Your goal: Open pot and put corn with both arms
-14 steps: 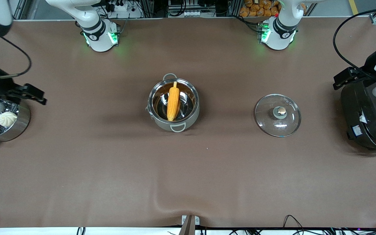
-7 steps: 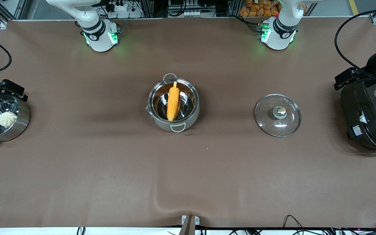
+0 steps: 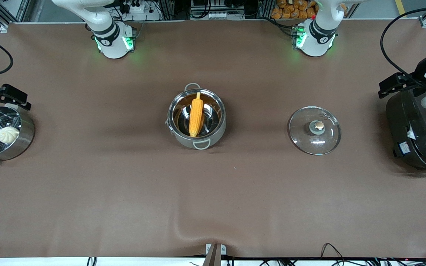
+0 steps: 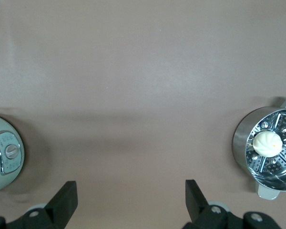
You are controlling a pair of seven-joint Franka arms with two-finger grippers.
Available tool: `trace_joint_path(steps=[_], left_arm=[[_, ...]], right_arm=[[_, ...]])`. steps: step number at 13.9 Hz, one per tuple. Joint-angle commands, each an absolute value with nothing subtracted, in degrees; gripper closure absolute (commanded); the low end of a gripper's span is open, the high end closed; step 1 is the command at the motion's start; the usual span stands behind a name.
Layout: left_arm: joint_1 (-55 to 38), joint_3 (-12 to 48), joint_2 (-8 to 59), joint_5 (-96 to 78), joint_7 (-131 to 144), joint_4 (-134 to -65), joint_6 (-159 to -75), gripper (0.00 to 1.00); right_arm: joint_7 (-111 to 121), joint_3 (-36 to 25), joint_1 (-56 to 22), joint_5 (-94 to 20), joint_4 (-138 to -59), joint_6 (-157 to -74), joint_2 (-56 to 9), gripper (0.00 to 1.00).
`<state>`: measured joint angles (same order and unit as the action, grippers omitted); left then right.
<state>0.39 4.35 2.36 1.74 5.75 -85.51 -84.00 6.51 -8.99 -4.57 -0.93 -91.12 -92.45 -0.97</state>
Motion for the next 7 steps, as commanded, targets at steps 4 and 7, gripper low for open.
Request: trace_joint_path(steps=[4,7], left_arm=[[1.0,4.7,2.7,2.6,4.1,-83.9,-82.7,0.0],[1.0,4.7,2.7,2.3,4.1,-83.6,-82.7,0.0]], right_arm=[[6.0,-7.7,-5.0,-0.5,-91.4,-90.3,0.9,0.0],[6.1,-7.7,-4.9,-0.5,-91.5,-89.7,0.8,0.0]])
